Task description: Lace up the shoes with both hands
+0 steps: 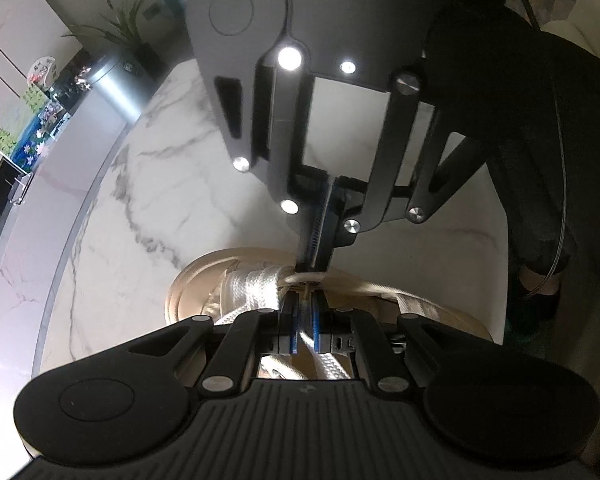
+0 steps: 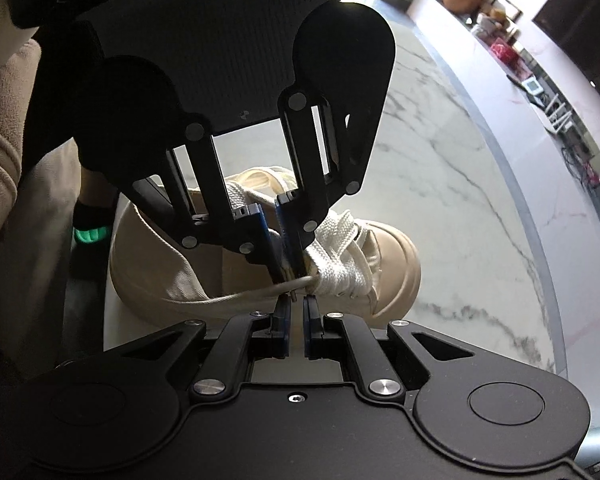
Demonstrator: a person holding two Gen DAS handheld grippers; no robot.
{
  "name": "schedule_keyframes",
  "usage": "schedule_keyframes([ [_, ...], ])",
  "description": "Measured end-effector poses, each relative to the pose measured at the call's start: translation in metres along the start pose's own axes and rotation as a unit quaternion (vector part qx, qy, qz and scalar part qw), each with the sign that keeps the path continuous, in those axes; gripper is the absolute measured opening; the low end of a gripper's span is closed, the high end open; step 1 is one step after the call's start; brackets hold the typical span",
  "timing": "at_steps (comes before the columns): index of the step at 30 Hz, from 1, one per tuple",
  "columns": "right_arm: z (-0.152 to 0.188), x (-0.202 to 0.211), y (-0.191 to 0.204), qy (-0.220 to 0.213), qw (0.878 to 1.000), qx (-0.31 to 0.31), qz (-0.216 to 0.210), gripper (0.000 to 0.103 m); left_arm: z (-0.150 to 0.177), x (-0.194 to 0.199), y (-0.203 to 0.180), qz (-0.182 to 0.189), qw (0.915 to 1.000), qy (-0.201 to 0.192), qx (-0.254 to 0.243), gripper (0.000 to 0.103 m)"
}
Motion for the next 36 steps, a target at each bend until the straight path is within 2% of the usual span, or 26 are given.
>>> schedule_keyframes([
  [1,0.000,0.000,0.002,-0.001,1.000,0.002,0.000,0.001,0.000,0.001,0.000,-0.001,1.0000,-0.001,0.002,0.006],
  [4,0.003,0.001,0.003,0.001,1.000,-0.003,0.001,0.001,0.000,0.006,-0.002,0.001,0.9999,-0.006,0.011,0.012],
  [10,0.010,0.005,0.002,0.011,1.000,-0.016,0.001,0.001,0.001,0.008,-0.001,0.002,0.9992,-0.007,0.039,0.012],
  [11,0.011,0.006,0.002,0.011,1.000,-0.018,0.002,0.001,0.000,0.007,-0.001,0.004,0.9990,-0.008,0.043,0.009],
  [13,0.011,0.007,0.002,0.010,1.000,-0.021,0.003,0.001,-0.002,0.007,-0.002,0.007,0.9990,-0.008,0.042,0.005],
  [19,0.007,0.006,-0.001,0.007,1.000,-0.020,0.013,0.005,-0.002,0.007,-0.004,0.010,0.9992,-0.010,0.037,0.004],
  [21,0.005,0.005,0.000,0.004,1.000,-0.014,0.013,0.005,-0.006,0.005,0.013,0.011,0.9994,-0.010,0.031,0.004],
  [27,0.002,0.000,0.001,0.001,1.000,0.004,0.009,0.004,-0.007,0.004,0.018,0.009,0.9995,-0.011,0.028,0.006],
  [29,0.003,0.000,0.000,0.001,1.000,-0.001,0.009,0.001,-0.005,0.010,0.020,0.005,0.9992,-0.017,0.035,0.007],
  [36,0.004,0.005,0.001,0.020,1.000,-0.012,0.020,0.001,0.017,0.039,0.027,-0.017,0.9945,-0.030,0.099,0.011],
])
Point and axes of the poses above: each gripper's, at about its wrist camera, not at the fingertips, and x roughly against the way its jaws point, y to its left, z to its underside, the point moved 3 cm from there along -x, roughly the way its jaws point, and after that the axes turned 5 degrees about x, right-handed, at the moved point
